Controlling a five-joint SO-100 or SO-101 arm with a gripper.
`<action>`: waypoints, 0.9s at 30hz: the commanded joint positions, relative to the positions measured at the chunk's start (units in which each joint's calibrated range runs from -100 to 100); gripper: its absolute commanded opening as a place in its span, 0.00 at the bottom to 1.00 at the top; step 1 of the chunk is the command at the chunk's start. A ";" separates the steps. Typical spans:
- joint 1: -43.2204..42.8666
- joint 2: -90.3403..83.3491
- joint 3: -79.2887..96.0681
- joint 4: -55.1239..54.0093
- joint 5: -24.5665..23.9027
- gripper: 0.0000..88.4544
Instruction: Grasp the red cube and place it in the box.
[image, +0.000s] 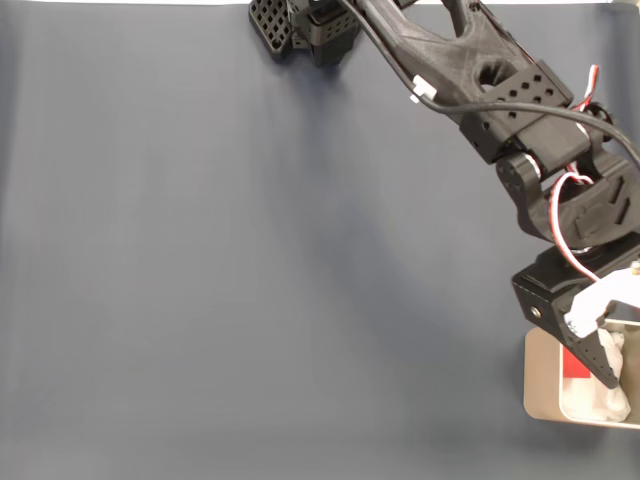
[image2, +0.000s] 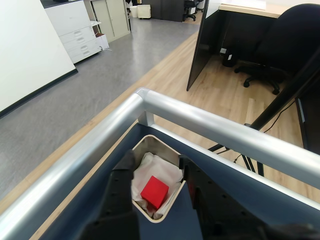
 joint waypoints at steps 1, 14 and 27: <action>1.32 -6.50 -0.07 -1.06 -0.54 0.00; 12.33 -30.68 25.66 -2.37 -1.90 0.00; 21.49 -55.90 56.68 -3.36 -2.93 0.00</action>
